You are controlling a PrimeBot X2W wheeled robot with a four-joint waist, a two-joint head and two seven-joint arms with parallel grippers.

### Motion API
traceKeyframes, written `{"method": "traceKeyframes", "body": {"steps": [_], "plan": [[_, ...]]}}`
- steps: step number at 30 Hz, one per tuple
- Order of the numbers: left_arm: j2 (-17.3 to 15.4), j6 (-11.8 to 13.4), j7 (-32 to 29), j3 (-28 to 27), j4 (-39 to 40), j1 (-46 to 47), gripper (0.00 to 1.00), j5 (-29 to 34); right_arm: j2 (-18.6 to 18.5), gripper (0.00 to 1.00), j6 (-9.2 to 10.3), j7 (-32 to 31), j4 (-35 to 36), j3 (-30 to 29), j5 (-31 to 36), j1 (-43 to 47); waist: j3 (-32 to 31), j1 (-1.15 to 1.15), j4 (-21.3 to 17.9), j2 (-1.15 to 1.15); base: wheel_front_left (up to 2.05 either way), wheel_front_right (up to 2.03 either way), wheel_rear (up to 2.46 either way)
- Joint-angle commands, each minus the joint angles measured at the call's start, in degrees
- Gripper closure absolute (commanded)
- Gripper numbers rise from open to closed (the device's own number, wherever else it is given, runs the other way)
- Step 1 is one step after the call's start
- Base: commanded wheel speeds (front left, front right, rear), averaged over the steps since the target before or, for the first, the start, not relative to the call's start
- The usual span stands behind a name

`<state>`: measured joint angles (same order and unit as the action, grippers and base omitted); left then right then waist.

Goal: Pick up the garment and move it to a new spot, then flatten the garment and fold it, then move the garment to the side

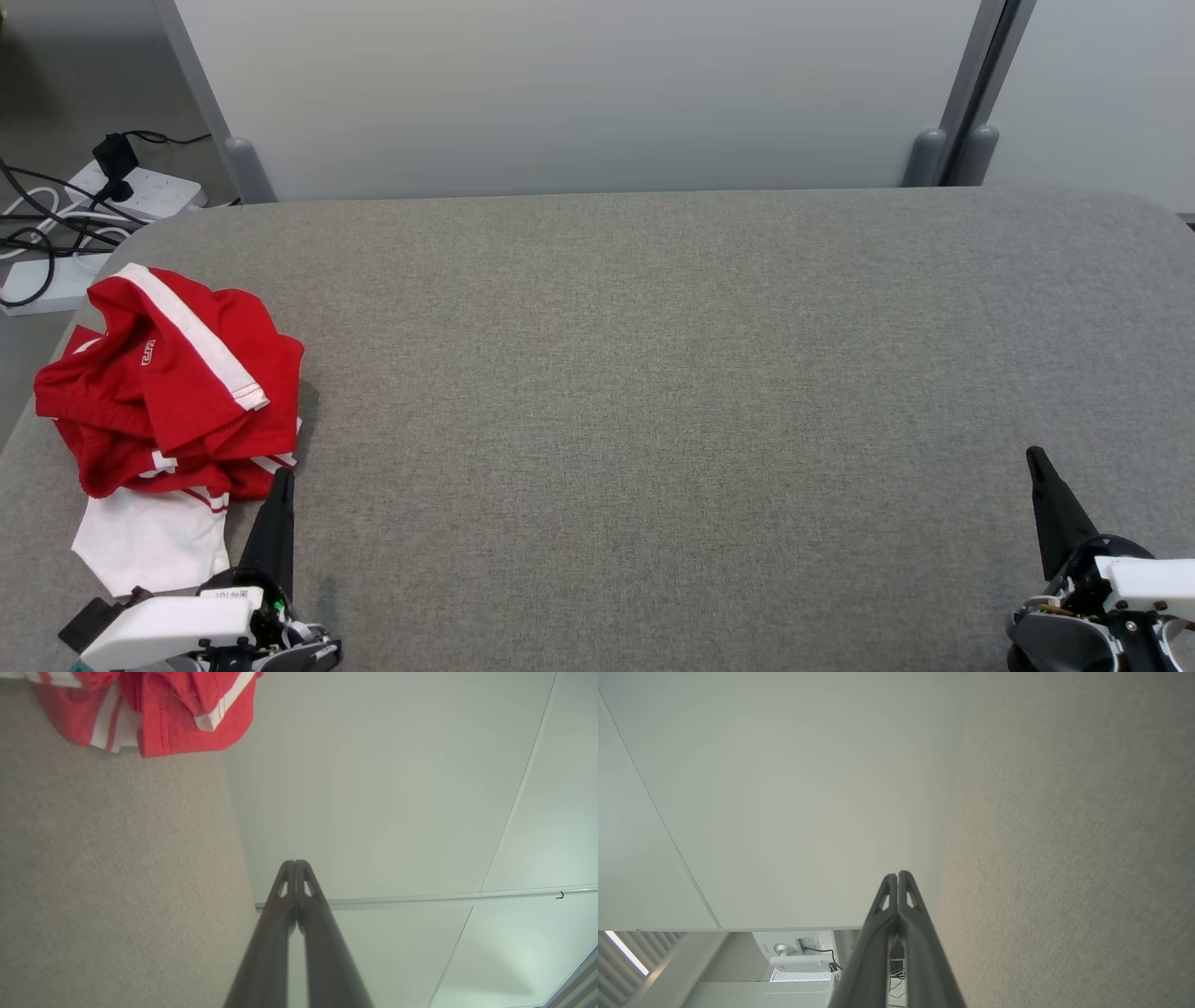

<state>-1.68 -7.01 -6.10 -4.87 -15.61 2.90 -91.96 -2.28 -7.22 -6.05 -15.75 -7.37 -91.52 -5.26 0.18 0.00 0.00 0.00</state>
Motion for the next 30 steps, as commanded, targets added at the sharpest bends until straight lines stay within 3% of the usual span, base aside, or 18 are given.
{"method": "traceKeyframes", "body": {"steps": [1, 30], "plan": [[-1.2, -0.47, -0.38, -1.64, 1.56, 3.29, 1.0, -0.21, -0.6, 1.0, -0.26, -0.44, 1.73, 0.85, -0.65, -0.92, 0.0, 0.0, 0.0, 0.0, 0.0, 0.0, 0.0], [-1.2, -0.47, -0.38, -1.64, 1.56, 3.29, 1.0, -0.21, -0.6, 1.0, -0.26, -0.43, 1.73, 0.85, -0.65, -0.92, 0.0, 0.0, 0.0, 0.0, 0.0, 0.0, 0.0]]}}
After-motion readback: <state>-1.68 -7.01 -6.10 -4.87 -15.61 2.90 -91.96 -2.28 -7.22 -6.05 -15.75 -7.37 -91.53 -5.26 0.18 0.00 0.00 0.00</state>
